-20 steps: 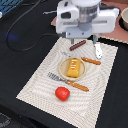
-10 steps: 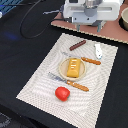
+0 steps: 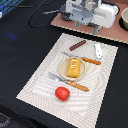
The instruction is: Interact with the objects in diverse but meaningful ways.
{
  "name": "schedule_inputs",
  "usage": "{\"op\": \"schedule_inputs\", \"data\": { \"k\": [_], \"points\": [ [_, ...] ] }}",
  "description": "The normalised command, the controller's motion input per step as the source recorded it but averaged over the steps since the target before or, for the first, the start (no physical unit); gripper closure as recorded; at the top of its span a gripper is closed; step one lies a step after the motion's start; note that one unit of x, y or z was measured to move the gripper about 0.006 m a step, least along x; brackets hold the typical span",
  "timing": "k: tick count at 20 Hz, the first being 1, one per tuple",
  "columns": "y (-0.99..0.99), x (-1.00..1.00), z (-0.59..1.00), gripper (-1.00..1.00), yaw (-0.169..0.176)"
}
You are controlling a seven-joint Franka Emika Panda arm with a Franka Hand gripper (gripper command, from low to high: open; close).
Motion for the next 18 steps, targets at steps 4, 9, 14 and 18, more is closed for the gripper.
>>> {"op": "schedule_inputs", "data": {
  "k": [4,9,14,18],
  "points": [
    [-0.15,-0.36,-0.42,-1.0,-0.131],
    [-0.09,-0.34,-0.53,-1.0,-0.114],
    [0.01,-0.45,-0.57,-1.0,-0.091],
    [0.07,-0.38,-0.47,-1.0,-0.062]
  ]
}}
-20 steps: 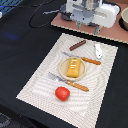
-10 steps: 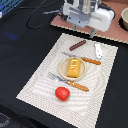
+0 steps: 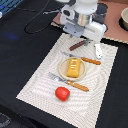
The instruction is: Interact with the objects in diverse but meaningful ways.
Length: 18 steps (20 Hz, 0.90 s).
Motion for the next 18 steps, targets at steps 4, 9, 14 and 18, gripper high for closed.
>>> {"op": "schedule_inputs", "data": {
  "k": [4,9,14,18],
  "points": [
    [0.11,-0.28,-0.44,1.0,-0.046],
    [0.14,-0.22,-0.39,1.0,-0.036],
    [0.2,-0.2,-0.25,1.0,-0.021],
    [0.28,-0.22,-0.08,1.0,-0.002]
  ]
}}
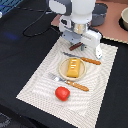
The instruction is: Interact with the objects in diverse but meaningful ways.
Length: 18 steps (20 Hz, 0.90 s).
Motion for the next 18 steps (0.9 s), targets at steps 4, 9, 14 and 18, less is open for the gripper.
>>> {"op": "schedule_inputs", "data": {
  "k": [4,9,14,18],
  "points": [
    [0.27,-0.44,0.39,1.0,-0.004],
    [0.24,-0.79,1.0,1.0,-0.027],
    [0.05,-0.84,1.0,1.0,-0.002],
    [-0.2,-0.93,0.88,1.0,0.0]
  ]
}}
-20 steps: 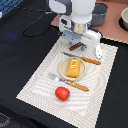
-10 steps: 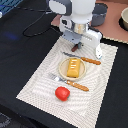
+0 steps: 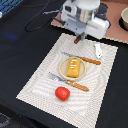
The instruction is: Interact with the objects in diverse but meaningful ways.
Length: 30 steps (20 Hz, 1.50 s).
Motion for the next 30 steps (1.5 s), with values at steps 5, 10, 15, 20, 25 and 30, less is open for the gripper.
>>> {"op": "schedule_inputs", "data": {
  "k": [5,10,15,20,25,30],
  "points": [
    [-0.3,-0.87,0.54,1.0,0.0],
    [-0.2,-0.56,0.25,1.0,0.116],
    [0.0,-0.16,0.15,1.0,0.327],
    [-0.23,-0.24,0.15,1.0,0.268],
    [-0.7,-0.4,0.01,1.0,0.092],
    [-0.87,-0.4,0.0,1.0,0.034]
  ]
}}
